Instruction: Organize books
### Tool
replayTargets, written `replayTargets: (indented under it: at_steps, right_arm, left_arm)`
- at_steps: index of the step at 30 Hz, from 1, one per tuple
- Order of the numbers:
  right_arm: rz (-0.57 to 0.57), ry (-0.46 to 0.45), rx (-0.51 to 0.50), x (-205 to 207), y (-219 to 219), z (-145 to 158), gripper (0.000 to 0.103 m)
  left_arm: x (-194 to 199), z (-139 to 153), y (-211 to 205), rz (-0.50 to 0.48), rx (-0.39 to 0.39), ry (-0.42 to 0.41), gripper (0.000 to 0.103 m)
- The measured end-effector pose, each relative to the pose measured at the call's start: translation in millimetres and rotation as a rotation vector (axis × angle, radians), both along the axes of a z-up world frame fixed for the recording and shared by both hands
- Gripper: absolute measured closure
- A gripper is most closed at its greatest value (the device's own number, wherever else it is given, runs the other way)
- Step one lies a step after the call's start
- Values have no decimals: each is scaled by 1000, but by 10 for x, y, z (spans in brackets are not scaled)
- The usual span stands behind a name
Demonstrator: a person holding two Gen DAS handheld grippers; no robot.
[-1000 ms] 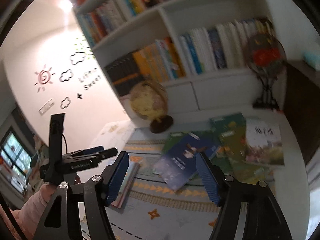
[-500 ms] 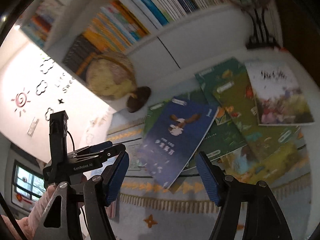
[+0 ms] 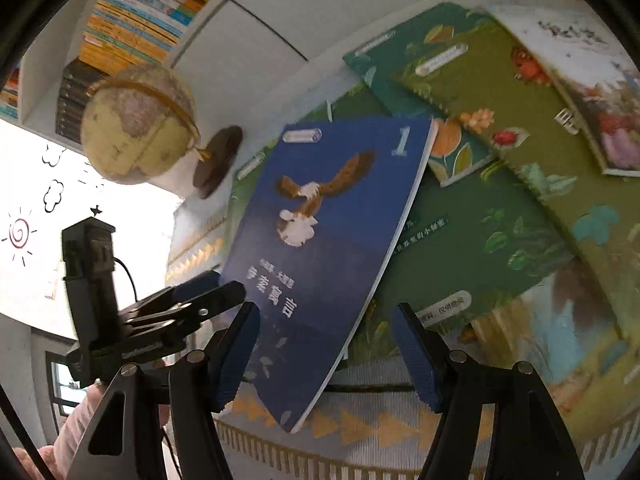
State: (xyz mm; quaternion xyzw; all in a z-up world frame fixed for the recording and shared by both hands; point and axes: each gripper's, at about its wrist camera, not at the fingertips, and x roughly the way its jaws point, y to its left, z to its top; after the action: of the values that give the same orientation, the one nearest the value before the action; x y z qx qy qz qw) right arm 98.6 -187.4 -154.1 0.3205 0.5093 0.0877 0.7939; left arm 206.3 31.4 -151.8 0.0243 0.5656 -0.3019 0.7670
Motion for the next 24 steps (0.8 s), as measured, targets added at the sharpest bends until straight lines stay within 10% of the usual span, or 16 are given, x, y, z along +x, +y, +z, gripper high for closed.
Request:
replayTargets:
  at_steps: [13, 20, 24]
  right_arm:
    - [-63, 90, 96, -324, -351, -78, 34]
    - [2, 50, 90, -476, -422, -111, 36]
    - [18, 42, 4, -527, -394, -74, 60]
  left_arm:
    - [-547, 1, -194, -24, -177, 182, 26]
    - [-613, -54, -287, 41, -119, 165, 34]
    - [-614, 10, -190, 62, -136, 145, 39]
